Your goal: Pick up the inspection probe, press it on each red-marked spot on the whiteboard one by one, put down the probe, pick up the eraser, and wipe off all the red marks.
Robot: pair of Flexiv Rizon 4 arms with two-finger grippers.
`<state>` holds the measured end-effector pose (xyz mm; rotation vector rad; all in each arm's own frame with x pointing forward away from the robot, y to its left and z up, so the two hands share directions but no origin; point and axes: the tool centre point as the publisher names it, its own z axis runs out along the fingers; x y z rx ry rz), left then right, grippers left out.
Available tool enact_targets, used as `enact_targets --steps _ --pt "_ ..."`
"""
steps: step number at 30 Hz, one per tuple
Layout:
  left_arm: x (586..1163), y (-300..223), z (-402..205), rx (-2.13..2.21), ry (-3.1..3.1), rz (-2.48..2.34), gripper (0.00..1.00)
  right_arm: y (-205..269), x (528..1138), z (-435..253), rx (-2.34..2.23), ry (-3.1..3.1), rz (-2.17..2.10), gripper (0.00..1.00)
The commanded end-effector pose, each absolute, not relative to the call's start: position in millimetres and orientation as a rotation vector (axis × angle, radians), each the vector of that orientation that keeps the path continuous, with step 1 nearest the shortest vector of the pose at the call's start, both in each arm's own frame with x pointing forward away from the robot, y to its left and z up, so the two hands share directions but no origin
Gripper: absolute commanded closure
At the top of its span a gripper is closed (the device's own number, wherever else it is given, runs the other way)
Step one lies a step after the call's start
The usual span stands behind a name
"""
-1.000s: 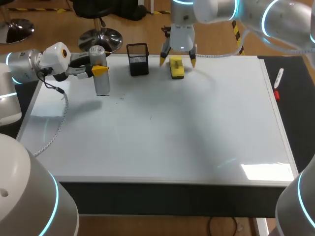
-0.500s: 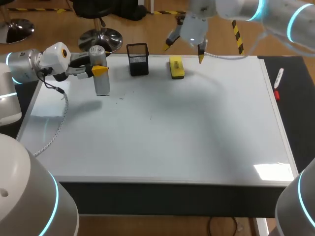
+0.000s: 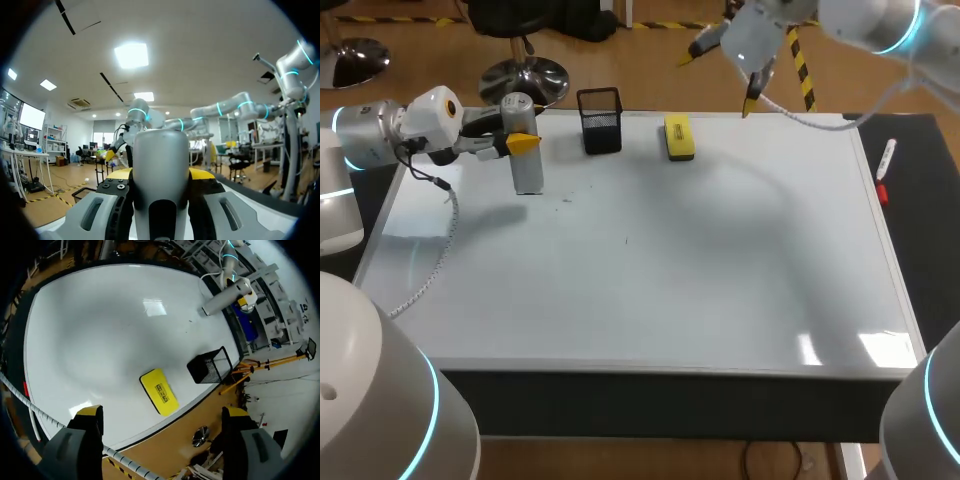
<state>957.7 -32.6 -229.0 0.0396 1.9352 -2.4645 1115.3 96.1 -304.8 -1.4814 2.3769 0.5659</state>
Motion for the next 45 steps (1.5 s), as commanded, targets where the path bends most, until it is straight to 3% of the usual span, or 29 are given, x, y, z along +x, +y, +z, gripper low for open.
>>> enact_targets --steps 1,21,45 --pt "956.9 -32.8 -227.9 0.039 1.934 -2.461 1.0 90.1 1110.6 -281.1 -1.385 2.423 0.477 0.0" --pt "956.9 -32.8 -227.9 0.039 1.934 -2.461 1.0 46.9 1109.2 -240.4 -0.951 2.476 0.883 0.0" --pt "956.9 -32.8 -227.9 0.039 1.934 -2.461 1.0 31.7 1101.8 -233.4 -0.879 2.494 0.854 0.0"
